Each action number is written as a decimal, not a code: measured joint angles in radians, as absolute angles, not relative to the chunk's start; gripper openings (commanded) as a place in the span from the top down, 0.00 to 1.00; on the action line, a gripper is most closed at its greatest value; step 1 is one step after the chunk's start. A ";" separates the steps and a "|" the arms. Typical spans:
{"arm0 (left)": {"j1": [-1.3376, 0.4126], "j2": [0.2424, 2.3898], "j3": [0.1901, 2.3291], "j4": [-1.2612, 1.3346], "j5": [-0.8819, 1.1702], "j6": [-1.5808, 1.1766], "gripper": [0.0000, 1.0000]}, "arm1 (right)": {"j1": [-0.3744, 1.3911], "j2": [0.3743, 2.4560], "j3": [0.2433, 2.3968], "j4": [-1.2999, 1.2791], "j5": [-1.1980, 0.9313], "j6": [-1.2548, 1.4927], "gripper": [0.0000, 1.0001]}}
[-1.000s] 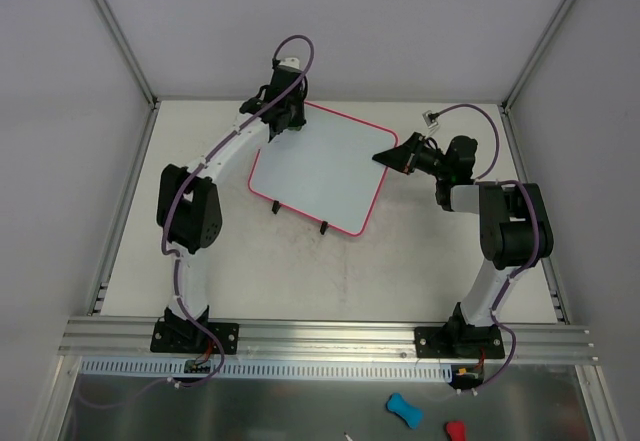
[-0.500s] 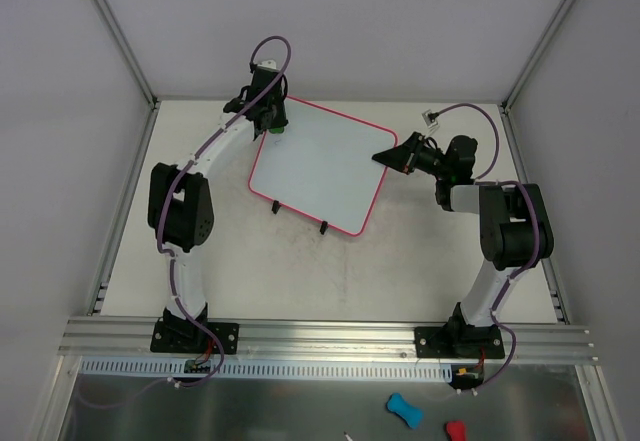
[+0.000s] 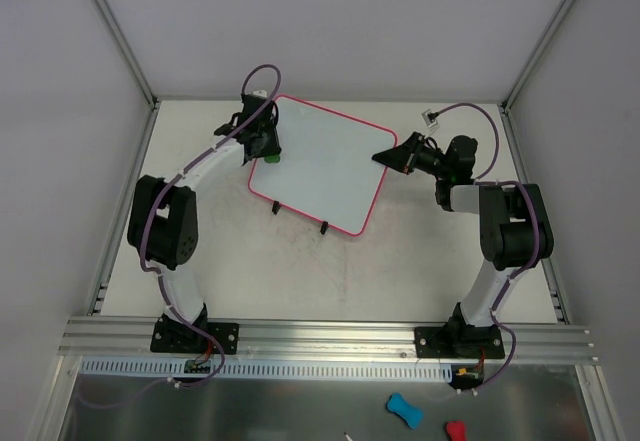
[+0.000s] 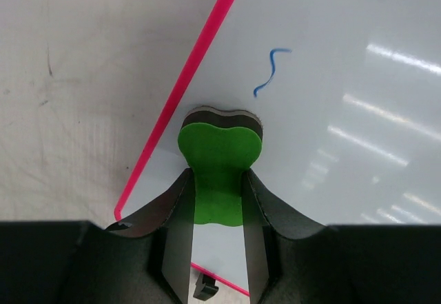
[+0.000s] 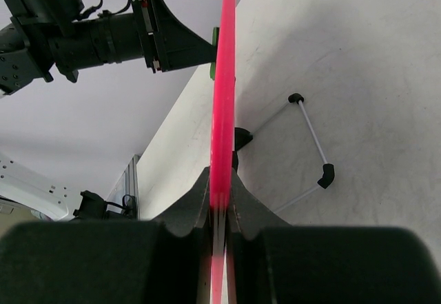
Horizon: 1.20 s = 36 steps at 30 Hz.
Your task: Erase the whiteboard
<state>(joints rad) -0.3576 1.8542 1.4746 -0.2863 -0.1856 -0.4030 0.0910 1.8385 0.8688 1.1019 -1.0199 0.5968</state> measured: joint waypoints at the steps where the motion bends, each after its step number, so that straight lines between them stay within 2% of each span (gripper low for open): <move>1: -0.357 1.846 1.453 -0.279 -0.185 -0.407 1.00 | 0.091 1.839 0.869 1.102 -1.020 0.597 1.00; 10: -0.337 1.785 1.296 -0.178 -0.152 -0.429 1.00 | 0.091 1.839 0.869 1.103 -1.019 0.598 1.00; 18: -0.329 1.774 1.283 -0.155 -0.129 -0.410 1.00 | 0.091 1.839 0.869 1.103 -1.020 0.598 1.00; 36: -0.273 1.942 1.633 -0.175 0.097 -0.338 1.00 | 0.091 1.839 0.869 1.109 -1.026 0.595 1.00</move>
<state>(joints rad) -0.2729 1.9415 1.6329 -0.1749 0.0971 -0.3382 0.0910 1.8385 0.8688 1.1088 -1.0260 0.5949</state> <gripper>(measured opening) 0.282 0.092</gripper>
